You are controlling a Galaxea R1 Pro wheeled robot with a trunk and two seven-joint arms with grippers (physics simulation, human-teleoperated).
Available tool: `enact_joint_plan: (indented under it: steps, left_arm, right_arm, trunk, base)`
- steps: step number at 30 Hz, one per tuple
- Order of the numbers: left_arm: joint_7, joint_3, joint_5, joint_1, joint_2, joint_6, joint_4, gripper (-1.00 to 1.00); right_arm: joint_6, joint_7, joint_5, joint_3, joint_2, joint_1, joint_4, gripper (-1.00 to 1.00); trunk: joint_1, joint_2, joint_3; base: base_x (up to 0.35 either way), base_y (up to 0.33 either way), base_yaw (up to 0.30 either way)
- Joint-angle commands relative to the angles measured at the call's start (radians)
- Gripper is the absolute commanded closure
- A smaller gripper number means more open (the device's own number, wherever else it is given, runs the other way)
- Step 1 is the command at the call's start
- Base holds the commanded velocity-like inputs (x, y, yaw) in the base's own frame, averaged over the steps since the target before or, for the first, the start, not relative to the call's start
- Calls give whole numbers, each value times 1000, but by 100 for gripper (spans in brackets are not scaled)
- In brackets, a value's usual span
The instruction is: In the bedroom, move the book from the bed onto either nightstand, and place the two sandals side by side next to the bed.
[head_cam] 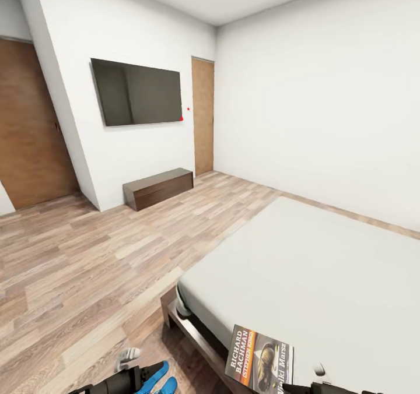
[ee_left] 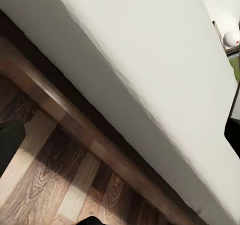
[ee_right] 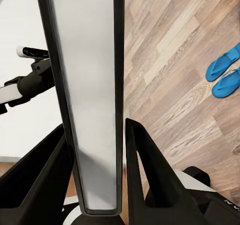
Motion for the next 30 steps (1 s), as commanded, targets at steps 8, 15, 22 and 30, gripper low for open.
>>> enact_joint_plan:
  steps: [8,15,22,30]
  left_arm:
    - [50,-6,10,-1,0,1,25,-100]
    - [210,-6,10,-1,0,-77,35,-100]
    - [404,-5,13,-1,0,-184,37,-100]
    - [660,-5,11,-1,-76,-308,144,-100]
  right_arm:
    - [11,1,-11,8,-1,0,0,100]
    - [11,-1,-11,8,-1,0,0,100]
    - [11,-1,-10,8,-1,0,-1,100]
    - [11,-1,-10,8,-1,0,-1,100]
  trunk:
    - [0,-1,-1]
    - [0,-1,-1]
    - [0,-1,-1]
    - [0,-1,-1]
  base:
    - [0,0,217]
    - [0,0,217]
    - [0,0,218]
    - [0,0,217]
